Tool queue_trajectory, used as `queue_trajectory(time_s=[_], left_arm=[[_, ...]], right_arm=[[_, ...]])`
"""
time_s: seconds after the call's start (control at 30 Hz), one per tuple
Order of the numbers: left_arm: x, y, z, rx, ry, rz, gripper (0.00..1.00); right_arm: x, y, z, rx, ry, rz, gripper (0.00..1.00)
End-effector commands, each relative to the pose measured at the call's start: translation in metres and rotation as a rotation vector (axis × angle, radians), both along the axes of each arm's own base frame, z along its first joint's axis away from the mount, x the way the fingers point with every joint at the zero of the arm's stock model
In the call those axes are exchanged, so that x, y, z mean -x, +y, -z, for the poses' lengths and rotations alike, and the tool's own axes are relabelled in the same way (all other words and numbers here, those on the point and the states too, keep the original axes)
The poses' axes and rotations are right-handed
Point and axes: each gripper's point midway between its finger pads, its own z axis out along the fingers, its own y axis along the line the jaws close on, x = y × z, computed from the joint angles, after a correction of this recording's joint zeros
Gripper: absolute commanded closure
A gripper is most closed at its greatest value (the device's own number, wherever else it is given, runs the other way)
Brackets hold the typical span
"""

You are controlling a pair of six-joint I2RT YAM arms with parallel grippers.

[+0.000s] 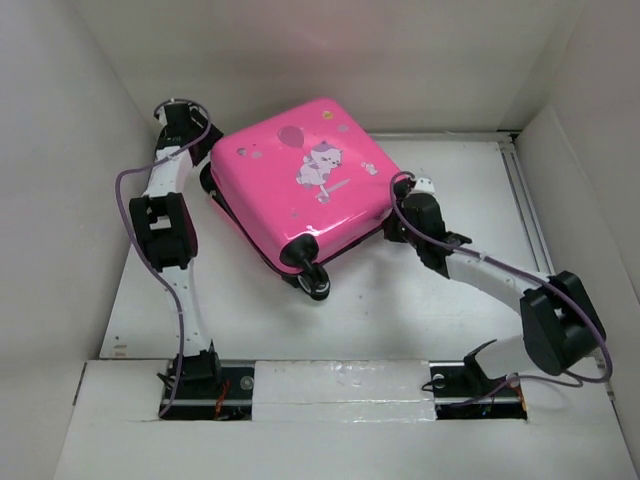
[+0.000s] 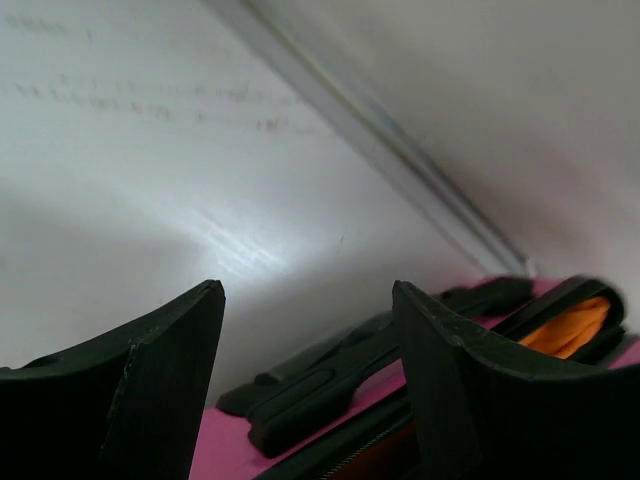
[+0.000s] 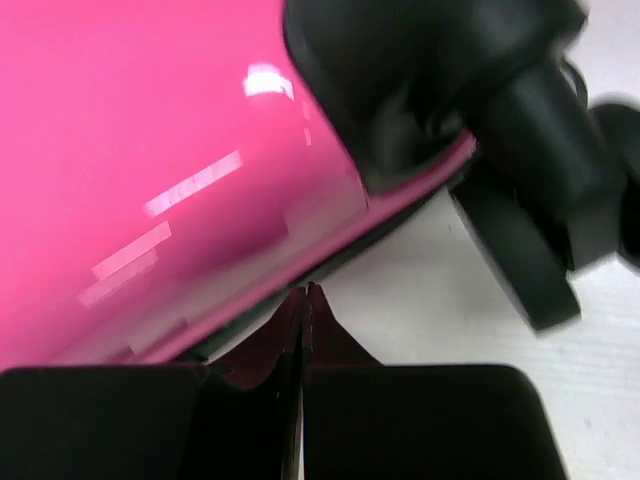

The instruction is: Pack the luggage

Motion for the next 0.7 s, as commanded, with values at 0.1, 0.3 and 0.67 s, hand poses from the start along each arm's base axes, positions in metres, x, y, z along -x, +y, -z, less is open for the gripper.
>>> queue_trajectory(time_s=[0.1,0.3,0.67], left_arm=[[0.046,-0.05,0.041,0.082,0.074,0.103,0.38],[0.146,-0.111,0.086,0.246,0.023,0.088,0.44],[0.301,-0.193,0.093,0.052,0.039,0.272,0.68]], right_arm=[[-0.065,0.019,-0.049,-0.067,-0.149,0.001,1.0],[-0.095,0.035,-0.054,-0.113,-0.147,-0.062,1.0],[-0.132,0.092,-0.108,-0.071,-0.188,-0.284,1.0]])
